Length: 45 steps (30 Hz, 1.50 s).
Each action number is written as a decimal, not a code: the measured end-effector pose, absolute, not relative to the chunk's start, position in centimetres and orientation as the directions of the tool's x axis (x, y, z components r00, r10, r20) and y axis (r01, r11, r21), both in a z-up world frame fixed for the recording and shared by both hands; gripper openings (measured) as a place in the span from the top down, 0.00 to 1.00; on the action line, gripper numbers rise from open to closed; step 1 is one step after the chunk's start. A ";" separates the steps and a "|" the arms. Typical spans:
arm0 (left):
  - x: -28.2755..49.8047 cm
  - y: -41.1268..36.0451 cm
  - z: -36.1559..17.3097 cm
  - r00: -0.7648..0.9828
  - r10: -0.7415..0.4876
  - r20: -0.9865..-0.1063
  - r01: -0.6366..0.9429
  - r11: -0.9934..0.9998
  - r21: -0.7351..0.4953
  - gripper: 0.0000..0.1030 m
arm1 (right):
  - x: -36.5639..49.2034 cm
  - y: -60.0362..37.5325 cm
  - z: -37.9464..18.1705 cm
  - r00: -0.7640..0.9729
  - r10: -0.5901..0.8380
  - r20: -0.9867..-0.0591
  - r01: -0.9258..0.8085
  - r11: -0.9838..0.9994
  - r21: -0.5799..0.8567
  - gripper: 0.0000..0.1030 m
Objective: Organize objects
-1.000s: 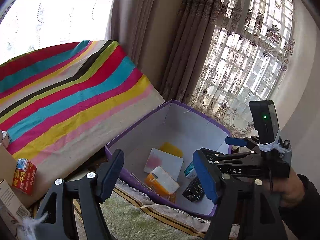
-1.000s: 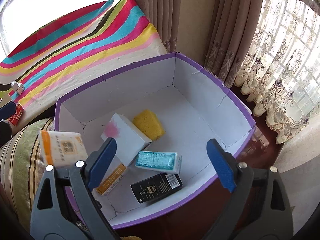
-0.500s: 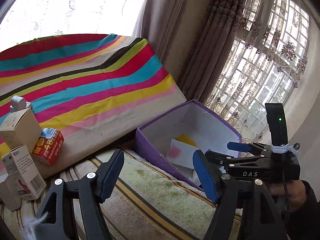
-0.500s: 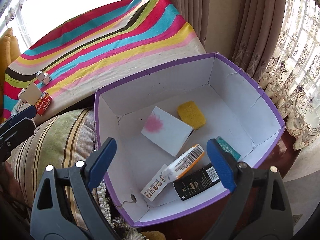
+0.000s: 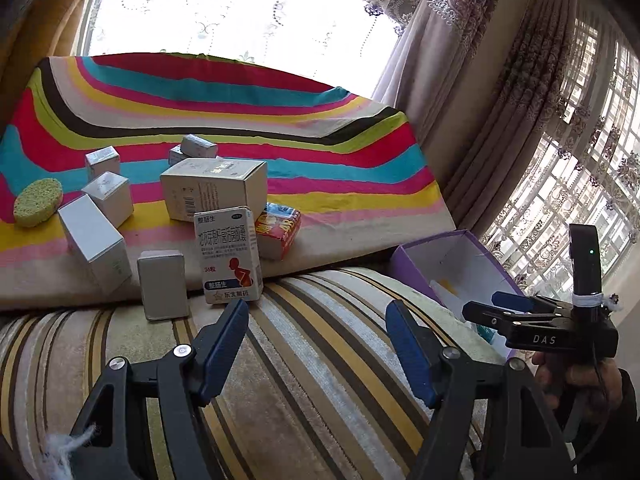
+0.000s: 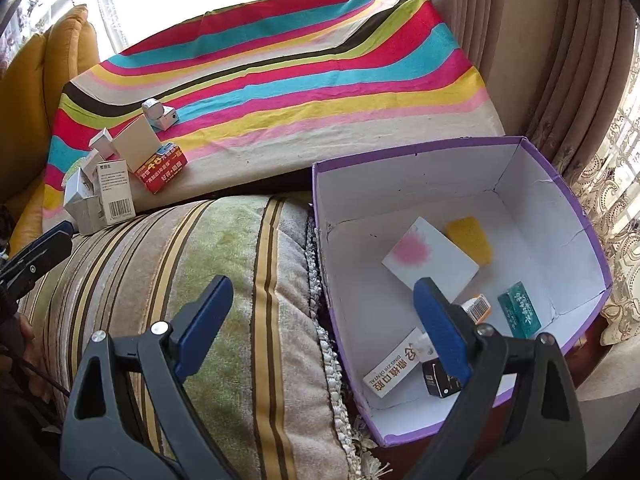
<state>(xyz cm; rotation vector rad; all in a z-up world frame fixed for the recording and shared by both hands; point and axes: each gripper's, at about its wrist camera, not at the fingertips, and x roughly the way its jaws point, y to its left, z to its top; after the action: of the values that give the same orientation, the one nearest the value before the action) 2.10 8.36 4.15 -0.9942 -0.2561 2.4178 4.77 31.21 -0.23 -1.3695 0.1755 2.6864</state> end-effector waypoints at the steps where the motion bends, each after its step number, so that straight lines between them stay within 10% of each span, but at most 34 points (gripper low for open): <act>1: 2.2 7.6 4.1 -0.610 0.512 -0.605 -0.367 -0.859 -0.357 0.30 | 4.6 30.7 -0.2 -0.584 0.052 -0.810 -0.148 -0.988 0.043 0.10; 45: -14.6 -10.3 0.3 -0.620 0.013 -0.785 0.146 -0.980 -0.132 0.24 | -16.5 10.3 1.0 -0.515 -0.103 -0.851 0.386 -0.915 -0.122 0.08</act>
<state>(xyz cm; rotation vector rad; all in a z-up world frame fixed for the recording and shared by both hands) -14.58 -10.25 0.34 -1.3978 -0.2949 2.8813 -16.48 10.32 1.04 -1.6329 -0.5186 2.9686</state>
